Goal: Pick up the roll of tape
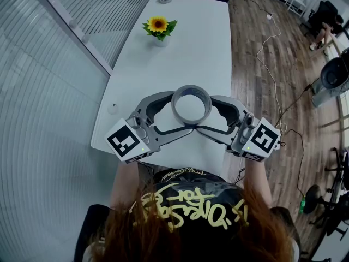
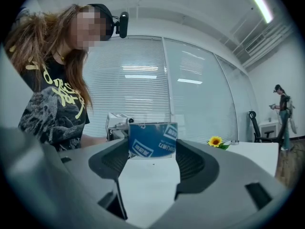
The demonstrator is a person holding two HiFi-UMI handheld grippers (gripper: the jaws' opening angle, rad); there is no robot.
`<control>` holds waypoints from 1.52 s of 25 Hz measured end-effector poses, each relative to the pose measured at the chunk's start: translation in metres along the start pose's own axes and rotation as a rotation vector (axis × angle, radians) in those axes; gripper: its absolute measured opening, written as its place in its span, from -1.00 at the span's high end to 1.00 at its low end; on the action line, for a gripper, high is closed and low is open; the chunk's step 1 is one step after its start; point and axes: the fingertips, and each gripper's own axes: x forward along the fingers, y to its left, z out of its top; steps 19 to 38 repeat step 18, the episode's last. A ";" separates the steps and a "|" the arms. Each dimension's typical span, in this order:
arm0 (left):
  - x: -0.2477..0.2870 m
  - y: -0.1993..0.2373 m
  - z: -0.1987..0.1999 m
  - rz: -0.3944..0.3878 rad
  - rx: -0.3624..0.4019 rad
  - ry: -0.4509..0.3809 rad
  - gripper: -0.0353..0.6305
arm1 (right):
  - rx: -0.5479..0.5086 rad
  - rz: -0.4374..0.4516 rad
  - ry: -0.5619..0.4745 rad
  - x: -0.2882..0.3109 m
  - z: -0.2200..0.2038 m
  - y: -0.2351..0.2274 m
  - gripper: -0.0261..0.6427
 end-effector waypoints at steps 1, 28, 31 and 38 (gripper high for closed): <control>0.000 0.000 0.000 -0.002 -0.002 0.001 -0.23 | -0.001 0.000 -0.003 0.000 0.000 0.000 -0.02; -0.001 -0.001 0.000 -0.001 -0.016 -0.002 -0.23 | 0.002 0.000 -0.007 0.000 -0.001 0.001 -0.02; -0.001 -0.001 0.000 -0.001 -0.016 -0.002 -0.23 | 0.002 0.000 -0.007 0.000 -0.001 0.001 -0.02; -0.001 -0.001 0.000 -0.001 -0.016 -0.002 -0.23 | 0.002 0.000 -0.007 0.000 -0.001 0.001 -0.02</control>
